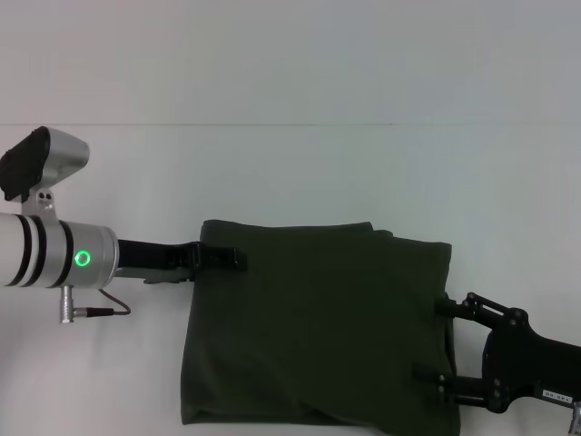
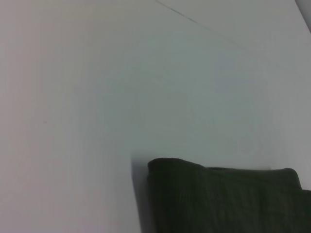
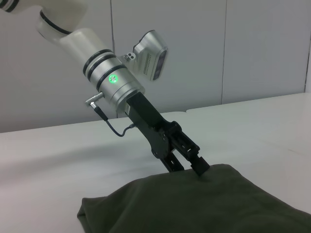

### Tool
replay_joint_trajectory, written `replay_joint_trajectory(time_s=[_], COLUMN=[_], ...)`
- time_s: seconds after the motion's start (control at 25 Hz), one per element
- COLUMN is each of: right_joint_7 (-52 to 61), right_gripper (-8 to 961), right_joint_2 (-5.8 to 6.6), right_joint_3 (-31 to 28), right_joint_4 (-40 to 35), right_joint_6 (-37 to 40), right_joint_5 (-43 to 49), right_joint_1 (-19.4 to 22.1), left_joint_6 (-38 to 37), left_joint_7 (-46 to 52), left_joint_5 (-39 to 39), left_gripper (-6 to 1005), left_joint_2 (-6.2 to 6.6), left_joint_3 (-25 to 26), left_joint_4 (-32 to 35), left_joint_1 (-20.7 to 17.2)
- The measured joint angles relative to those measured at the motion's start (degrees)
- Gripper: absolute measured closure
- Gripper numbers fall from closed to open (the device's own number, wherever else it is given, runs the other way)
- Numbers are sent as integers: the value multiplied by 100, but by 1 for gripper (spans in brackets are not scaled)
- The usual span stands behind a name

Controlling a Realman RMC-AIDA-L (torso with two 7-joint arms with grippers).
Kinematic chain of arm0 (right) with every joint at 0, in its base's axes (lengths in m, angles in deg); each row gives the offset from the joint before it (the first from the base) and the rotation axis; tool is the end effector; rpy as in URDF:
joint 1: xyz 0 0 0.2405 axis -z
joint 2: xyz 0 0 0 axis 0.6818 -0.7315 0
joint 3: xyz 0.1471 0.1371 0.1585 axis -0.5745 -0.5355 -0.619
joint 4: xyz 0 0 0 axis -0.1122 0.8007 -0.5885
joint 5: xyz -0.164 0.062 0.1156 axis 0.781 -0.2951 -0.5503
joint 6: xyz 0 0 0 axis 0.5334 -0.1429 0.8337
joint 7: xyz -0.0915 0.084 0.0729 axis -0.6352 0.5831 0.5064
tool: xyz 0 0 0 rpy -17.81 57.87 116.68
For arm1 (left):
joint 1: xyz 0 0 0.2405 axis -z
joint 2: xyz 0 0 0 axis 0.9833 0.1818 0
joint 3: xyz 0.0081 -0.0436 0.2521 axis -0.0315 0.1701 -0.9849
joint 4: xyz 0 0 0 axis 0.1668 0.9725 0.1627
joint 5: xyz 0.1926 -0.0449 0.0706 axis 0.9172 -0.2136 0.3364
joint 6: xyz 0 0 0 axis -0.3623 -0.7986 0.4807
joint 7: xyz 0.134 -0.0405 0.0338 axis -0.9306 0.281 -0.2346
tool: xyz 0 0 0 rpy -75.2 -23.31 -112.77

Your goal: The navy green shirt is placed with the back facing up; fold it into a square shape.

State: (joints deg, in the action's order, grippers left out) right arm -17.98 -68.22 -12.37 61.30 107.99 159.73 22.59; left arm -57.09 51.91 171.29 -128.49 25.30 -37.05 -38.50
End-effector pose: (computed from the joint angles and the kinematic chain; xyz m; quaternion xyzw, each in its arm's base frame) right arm 0.3144 0.2607 -0.0312 -0.9382 0.1150 0.2571 0.2011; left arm -0.2711 0.3857 -0.0374 -0.7633 -0.6164 -0.1162 0.1543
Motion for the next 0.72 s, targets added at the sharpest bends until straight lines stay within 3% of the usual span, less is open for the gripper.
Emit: replay_joint_trajectory(time_s=[0.2, 0.48, 0.72], right_joint_7=[10, 22, 23], right_gripper=[35, 36, 36], right_joint_2=[-5, -8, -8], right_joint_3=[-3, -5, -8], right_joint_4=[9, 11, 17], right_joint_6=[-3, 20, 12], right_joint_5=[-3, -10, -20], right_joint_1=[-7, -18, -35], left_joint_6=[49, 165, 161], left_joint_7=[-63, -112, -268], left_joint_5=[-61, -60, -287], left_gripper=[190, 198, 489], left_joint_2=[-112, -105, -103], left_joint_3=[46, 44, 90], left_joint_4=[17, 47, 46], left_joint_1=[16, 22, 6])
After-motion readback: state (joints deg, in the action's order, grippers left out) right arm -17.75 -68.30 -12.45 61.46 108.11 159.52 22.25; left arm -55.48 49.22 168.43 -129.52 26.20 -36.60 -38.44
